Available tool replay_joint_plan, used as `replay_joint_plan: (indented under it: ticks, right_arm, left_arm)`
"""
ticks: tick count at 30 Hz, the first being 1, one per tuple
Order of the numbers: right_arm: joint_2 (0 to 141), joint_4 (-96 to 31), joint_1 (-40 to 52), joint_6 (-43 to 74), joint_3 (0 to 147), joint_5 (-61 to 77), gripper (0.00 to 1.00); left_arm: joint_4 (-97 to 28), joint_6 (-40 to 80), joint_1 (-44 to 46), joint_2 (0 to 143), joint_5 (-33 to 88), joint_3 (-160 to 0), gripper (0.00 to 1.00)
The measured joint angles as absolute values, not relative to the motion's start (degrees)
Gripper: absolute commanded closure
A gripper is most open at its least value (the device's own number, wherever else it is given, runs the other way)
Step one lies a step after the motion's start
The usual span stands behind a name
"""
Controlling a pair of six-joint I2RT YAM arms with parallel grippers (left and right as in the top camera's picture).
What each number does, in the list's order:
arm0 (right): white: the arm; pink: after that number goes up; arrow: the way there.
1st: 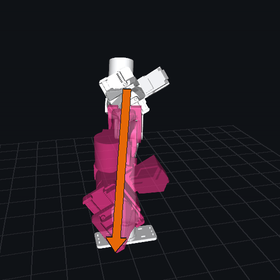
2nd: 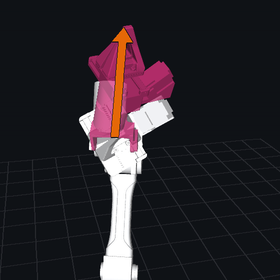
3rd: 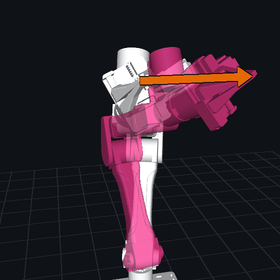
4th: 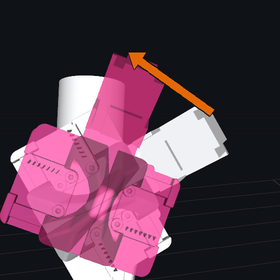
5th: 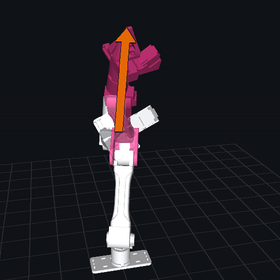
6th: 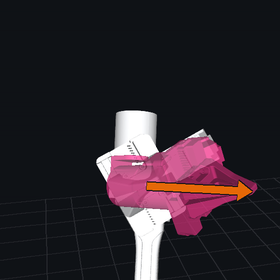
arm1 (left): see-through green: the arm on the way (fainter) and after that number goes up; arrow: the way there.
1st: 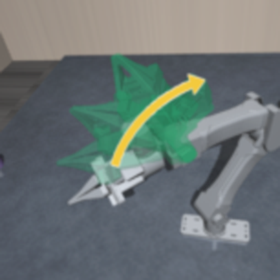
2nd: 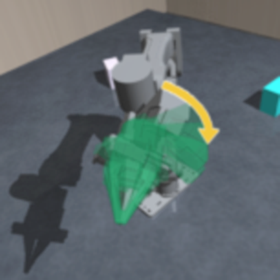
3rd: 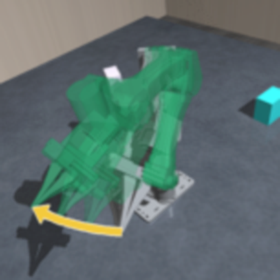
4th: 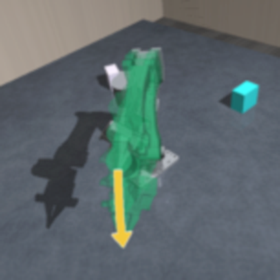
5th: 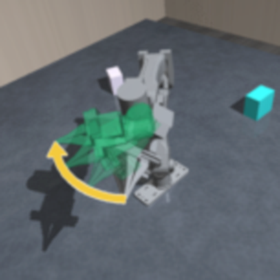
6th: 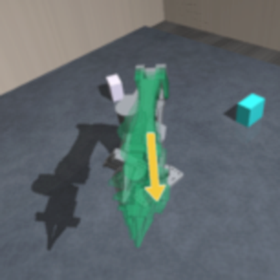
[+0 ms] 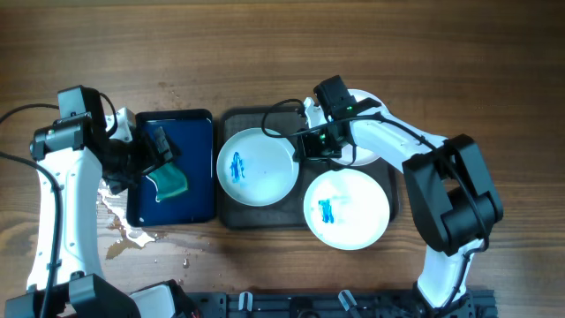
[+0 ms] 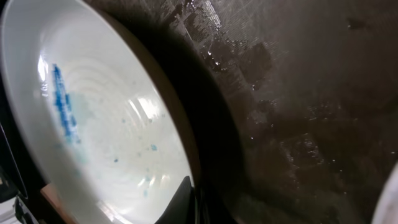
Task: Clean dirty plates on tray and stack at the side
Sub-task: 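Grasp the green sponge with the left gripper and soak it in water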
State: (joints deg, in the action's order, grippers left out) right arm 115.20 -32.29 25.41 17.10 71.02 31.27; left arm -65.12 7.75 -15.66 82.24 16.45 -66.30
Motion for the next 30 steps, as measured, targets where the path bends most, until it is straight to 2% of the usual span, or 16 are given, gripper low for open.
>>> replay_joint_plan:
  ticks: [12, 13, 14, 17, 20, 30]
  right_arm:
    - [115.2, -35.1, 25.4, 17.1, 71.0, 31.3, 0.96]
    - [115.2, -35.1, 25.4, 17.1, 71.0, 31.3, 0.96]
    - [115.2, -35.1, 25.4, 17.1, 71.0, 31.3, 0.96]
    - [115.2, -35.1, 25.4, 17.4, 71.0, 31.3, 0.96]
    - [115.2, -35.1, 25.4, 17.8, 71.0, 31.3, 0.96]
    - [115.2, -35.1, 25.4, 17.8, 71.0, 31.3, 0.96]
  left_arm:
    - [-64.1, 8.0, -15.7, 82.3, 18.0, -66.3, 0.01]
    - [-64.0, 8.0, -15.7, 82.3, 18.2, -66.3, 0.11]
    - [-63.8, 8.9, -15.6, 82.3, 17.3, -66.3, 0.16]
    - [-65.6, 13.2, -15.6, 84.3, 11.8, -66.5, 0.17]
    - [-65.8, 15.0, -15.6, 90.1, 8.9, -66.6, 0.28]
    - [-57.1, 16.3, -15.6, 100.9, 7.7, -66.6, 0.39]
